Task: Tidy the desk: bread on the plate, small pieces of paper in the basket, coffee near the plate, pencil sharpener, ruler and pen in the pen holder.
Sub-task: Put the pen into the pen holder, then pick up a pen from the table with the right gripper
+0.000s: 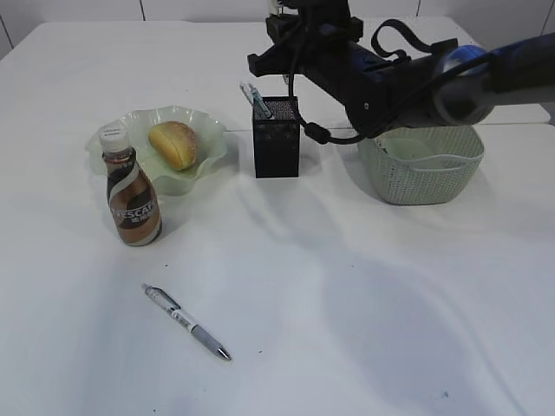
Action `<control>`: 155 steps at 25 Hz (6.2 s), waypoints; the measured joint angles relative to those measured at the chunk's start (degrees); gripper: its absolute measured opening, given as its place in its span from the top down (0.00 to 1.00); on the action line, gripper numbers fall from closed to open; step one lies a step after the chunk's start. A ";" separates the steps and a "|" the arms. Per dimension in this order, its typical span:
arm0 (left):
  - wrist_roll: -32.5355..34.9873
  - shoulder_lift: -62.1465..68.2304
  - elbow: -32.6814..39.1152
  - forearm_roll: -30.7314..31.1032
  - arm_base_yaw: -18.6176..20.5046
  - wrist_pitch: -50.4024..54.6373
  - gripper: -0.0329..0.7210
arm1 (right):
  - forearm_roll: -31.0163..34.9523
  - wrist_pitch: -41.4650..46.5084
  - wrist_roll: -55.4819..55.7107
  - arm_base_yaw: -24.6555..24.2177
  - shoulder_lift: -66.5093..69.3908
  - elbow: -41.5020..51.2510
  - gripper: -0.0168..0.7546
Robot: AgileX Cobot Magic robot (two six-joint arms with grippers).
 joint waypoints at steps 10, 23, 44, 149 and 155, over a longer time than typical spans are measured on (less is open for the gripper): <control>0.00 0.00 0.00 0.00 0.00 -1.76 0.56 | 0.00 -0.02 0.00 -0.35 5.73 -2.97 0.86; 0.00 0.00 0.00 0.00 0.00 -3.61 0.56 | 0.00 -0.69 0.00 -1.19 9.62 -4.30 0.86; 0.00 0.00 0.00 -0.22 0.00 -5.07 0.56 | -0.23 2.62 0.00 -1.19 9.62 -4.44 0.76; -0.48 0.00 0.00 -4.95 0.00 25.31 0.57 | 6.72 99.58 6.05 23.09 10.58 -27.56 0.53; -0.48 0.00 0.00 -4.95 0.00 25.31 0.57 | 6.68 99.58 6.62 23.09 11.69 -27.56 0.53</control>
